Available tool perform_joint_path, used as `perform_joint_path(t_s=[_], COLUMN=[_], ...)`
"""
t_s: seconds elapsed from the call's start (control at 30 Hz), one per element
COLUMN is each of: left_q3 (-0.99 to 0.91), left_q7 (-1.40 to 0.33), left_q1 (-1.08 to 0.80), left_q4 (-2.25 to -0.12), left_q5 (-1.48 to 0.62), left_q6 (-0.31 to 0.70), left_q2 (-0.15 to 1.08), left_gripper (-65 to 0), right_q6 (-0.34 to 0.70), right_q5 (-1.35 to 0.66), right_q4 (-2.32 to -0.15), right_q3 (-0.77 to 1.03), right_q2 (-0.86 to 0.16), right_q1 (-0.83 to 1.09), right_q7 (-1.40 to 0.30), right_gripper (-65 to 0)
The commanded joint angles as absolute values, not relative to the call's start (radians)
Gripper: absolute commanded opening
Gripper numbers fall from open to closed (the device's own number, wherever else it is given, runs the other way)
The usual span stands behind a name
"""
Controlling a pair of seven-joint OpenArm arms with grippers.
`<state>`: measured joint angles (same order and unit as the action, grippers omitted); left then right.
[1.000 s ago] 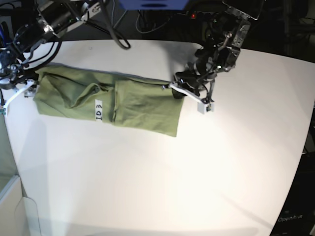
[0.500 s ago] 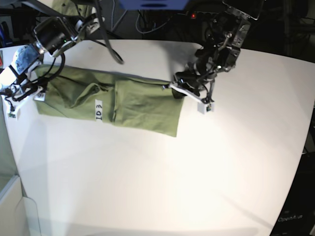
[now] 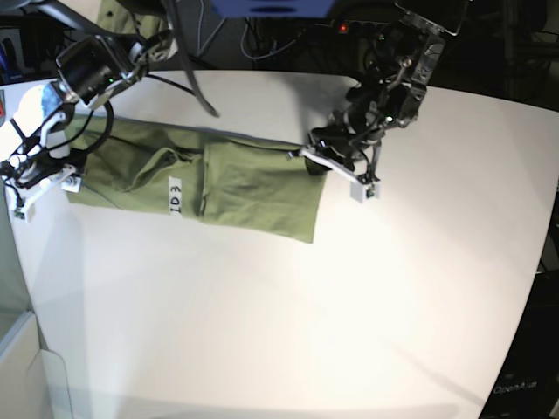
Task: Fold the T-shirt properly
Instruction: 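Grasp the end of the green shirt strip with the right gripper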
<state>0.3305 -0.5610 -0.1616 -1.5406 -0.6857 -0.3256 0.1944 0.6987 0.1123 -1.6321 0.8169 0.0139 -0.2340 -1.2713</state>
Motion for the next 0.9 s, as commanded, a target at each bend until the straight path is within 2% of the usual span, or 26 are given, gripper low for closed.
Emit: perform_joint_path(t_s=[0.0,0.2,0.37,0.63,0.7,0.77,0.87], left_q3=[0.331,0.329,0.329,0.329,0.329,0.329,0.329], left_q7=[-0.641,-0.641,-0.641,-0.641,-0.641,-0.641,-0.641], left_q1=[-0.182,-0.182,-0.17,-0.171,-0.17,-0.17,-0.17], left_q4=[-1.511,-1.511,-1.514,-1.517,-1.515,-1.515,-1.515], left_q5=[-0.642,-0.642,-0.642,-0.642,-0.642,-0.642,-0.642], left_q6=[-0.404,-0.406,-0.406,-0.407,-0.407,-0.407,-0.407], left_q2=[0.206,0.206,0.206,0.206,0.206,0.206,0.206], left_gripper=[-62.8,-62.8,-62.8,-62.8,-62.8,-62.8,-62.8], right_q6=[0.698,0.698,0.698,0.698,0.698,0.698,0.698], right_q5=[0.099,0.099,0.096,-0.039,-0.041,-0.041,-0.041], right_q4=[-1.647,-1.644,-1.547,-1.46,-1.46,-1.46,-1.46], right_q3=[0.814,0.816,0.816,0.816,0.816,0.812,0.808], right_q2=[0.005,0.007,0.024,0.007,0.007,0.008,0.008], right_q1=[-0.249,-0.231,-0.226,-0.219,-0.22,-0.222,-0.223], right_q7=[-1.262,-1.26,-1.26,-1.259,-1.259,-1.259,-1.259], right_gripper=[-3.3,-3.3,-3.5,-4.2,-8.7,-18.1,-39.0])
